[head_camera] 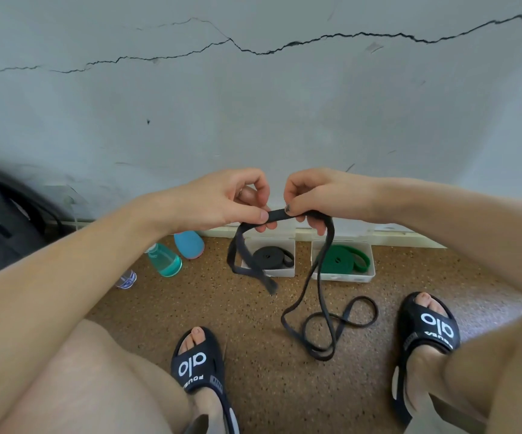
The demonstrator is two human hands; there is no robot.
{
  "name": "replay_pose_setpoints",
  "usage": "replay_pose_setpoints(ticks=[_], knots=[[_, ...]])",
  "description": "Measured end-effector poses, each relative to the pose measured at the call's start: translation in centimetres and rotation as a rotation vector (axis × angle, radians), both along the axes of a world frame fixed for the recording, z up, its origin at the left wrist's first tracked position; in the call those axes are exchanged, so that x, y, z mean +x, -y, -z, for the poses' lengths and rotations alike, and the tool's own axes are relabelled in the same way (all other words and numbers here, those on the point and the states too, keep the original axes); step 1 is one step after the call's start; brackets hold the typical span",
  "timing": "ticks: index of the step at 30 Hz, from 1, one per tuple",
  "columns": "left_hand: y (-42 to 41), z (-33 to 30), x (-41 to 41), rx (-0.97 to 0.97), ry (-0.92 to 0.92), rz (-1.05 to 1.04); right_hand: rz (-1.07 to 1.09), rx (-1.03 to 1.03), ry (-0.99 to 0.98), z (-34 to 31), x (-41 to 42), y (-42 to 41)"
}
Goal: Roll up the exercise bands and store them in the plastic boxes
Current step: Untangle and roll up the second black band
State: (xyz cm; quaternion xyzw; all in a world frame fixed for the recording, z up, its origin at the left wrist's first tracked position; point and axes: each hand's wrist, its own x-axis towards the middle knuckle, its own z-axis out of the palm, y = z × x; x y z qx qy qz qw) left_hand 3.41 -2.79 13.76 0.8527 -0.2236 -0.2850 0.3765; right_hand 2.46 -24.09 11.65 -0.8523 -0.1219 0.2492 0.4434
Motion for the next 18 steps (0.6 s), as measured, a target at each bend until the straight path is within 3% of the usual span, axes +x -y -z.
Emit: replay_pose_setpoints(ticks=[5,11,18], knots=[[-0.2,0.2,0.1,-0.038,0.004,-0.009,-0.041,-0.085,0.006,0.0,0.0,-0.4],[-0.3,0.1,0.1,-0.008,0.030,0.045,0.008,0.051,-0.056,-0.8,0.8,0.5],[-0.5,0.2,-0.1,0.002,0.077,0.103,0.064,0.043,-0.072,-1.4,1.4,1.8]])
